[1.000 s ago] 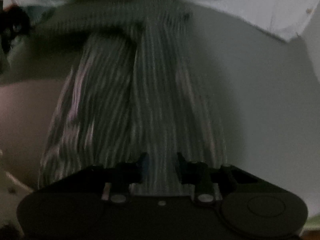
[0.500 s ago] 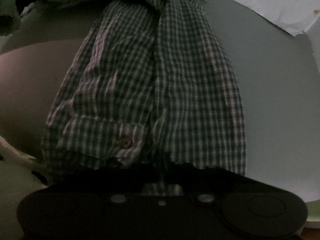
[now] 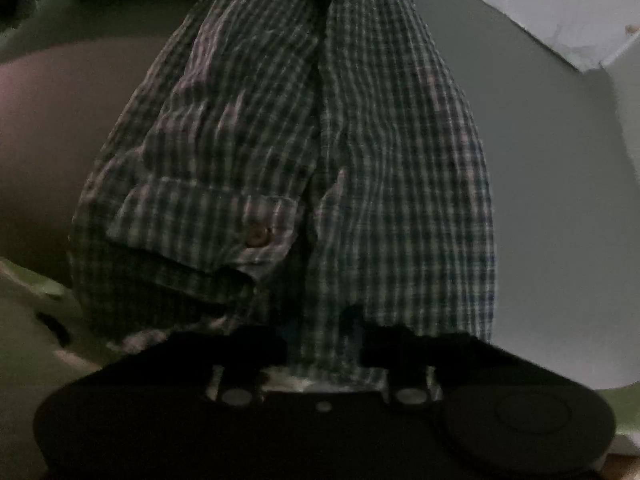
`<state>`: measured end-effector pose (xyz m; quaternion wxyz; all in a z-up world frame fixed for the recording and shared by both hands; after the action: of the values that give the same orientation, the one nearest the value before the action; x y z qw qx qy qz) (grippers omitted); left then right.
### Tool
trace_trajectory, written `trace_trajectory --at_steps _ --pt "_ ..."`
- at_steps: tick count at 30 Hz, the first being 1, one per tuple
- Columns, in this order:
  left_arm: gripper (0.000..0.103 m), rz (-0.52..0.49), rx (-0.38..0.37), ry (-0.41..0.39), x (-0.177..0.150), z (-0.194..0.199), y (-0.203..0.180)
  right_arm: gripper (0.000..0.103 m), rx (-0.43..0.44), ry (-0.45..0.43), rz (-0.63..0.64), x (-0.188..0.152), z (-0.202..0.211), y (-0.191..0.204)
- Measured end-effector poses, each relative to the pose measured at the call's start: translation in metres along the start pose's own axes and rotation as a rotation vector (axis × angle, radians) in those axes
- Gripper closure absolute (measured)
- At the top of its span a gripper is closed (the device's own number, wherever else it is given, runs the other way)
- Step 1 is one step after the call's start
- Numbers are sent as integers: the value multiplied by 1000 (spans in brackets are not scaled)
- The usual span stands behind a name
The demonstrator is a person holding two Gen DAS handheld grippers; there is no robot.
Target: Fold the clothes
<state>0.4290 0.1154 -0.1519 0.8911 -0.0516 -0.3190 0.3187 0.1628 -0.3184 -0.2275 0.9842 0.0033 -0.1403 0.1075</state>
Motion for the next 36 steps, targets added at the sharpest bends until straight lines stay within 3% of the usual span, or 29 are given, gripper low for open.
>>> trace_trajectory --at_steps 2,6,9,10,12,13,14,16,18,20,23,27,28,30,33,36 --pt "97 2 -9 -15 2 3 -1 100 -1 -17 17 0 12 1" --pt "97 -3 -13 -36 6 6 -4 100 123 -69 -6 2 39 7" --pt "98 0 -5 -33 6 7 -4 93 185 30 -2 -7 17 13" --pt "98 -1 -3 -30 6 8 -5 90 167 51 -10 -8 12 12" --pt "98 -14 4 -26 7 10 -6 86 202 20 -101 -2 22 5" --pt "98 -30 9 -26 6 12 -7 71 275 -27 -210 5 33 -4" --pt "98 -45 14 -27 6 13 -8 47 348 -76 -317 12 45 -12" --pt "98 -74 27 -27 2 16 -13 35 452 -201 -458 27 68 -25" --pt "98 -103 41 -28 -2 18 -18 33 398 -272 -454 42 75 -34" --pt "98 -133 51 -32 -6 20 -23 27 257 -294 -402 55 69 -36" --pt "98 -186 57 -47 -12 27 -34 23 123 -250 -335 69 41 -36" --pt "98 -250 28 -84 -12 42 -57 20 121 -99 -383 70 -20 -38" --pt "98 -272 12 -100 -11 49 -67 6 120 -106 -382 67 -26 -37" --pt "98 -316 -31 -131 -11 63 -88 5 105 -110 -366 63 -27 -34" --pt "98 -398 -135 -167 -18 87 -130 5 137 -94 -403 51 -17 -36" --pt "98 -509 -305 -163 -42 114 -182 6 141 -95 -451 41 -15 -47"
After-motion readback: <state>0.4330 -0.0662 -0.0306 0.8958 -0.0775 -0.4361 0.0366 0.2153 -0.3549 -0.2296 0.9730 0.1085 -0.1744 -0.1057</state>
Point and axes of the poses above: each gripper's, at about its wrist camera, not at the fingertips, and z roughly against the way its jaws point, y to its left, x to its top, the point moved 7 cm from there along -z, roughly the way its jaws point, and after that the axes turned 10 degrees about x, right-handed, at the moved point
